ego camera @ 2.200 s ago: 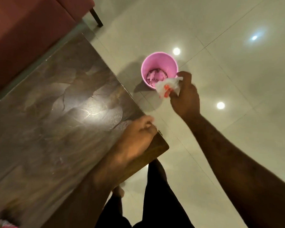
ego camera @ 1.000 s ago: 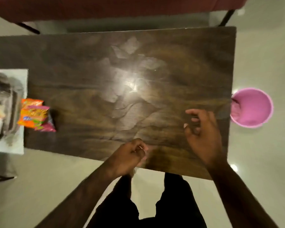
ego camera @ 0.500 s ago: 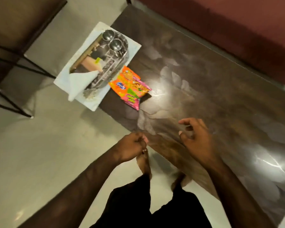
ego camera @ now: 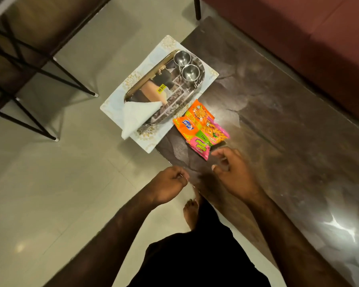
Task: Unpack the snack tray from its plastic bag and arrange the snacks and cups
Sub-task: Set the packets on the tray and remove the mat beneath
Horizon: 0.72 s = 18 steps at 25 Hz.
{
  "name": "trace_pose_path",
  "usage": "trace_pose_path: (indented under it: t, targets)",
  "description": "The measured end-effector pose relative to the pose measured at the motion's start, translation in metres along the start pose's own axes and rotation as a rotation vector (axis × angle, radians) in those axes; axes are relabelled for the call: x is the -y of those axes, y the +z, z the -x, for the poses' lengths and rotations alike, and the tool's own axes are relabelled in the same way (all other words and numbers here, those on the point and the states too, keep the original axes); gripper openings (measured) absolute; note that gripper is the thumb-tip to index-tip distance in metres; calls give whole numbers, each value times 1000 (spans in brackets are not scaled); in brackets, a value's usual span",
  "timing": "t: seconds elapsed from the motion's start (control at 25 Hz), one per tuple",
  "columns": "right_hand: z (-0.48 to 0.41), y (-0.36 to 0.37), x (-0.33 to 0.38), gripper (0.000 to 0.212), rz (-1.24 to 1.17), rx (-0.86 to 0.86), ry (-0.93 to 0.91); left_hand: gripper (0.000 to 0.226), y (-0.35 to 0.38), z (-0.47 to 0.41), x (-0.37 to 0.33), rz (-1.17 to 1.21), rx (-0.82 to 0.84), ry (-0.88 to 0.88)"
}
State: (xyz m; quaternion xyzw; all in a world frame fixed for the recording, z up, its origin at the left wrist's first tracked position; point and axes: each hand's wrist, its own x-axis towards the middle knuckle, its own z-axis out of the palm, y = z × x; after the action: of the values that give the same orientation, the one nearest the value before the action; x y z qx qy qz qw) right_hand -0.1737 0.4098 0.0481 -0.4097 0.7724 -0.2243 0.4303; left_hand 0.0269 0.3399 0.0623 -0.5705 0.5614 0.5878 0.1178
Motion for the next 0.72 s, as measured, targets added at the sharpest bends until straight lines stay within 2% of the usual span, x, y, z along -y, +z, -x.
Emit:
trace_pose_path:
  t: [0.16, 0.36, 0.6, 0.72]
  targets:
    - [-40, 0, 29, 35, -25, 22, 16, 12, -35, -22, -28, -38, -14, -14]
    - [-93, 6, 60, 36, -25, 75, 55, 18, -87, -64, -65, -165, -78, 50]
    - [-154, 46, 96, 32, -49, 95, 171, 14, -153, -131, -64, -227, -105, 74]
    - [-179, 75, 113, 36, -73, 76, 248, 33, -190, -162, -48, -365, -107, 101]
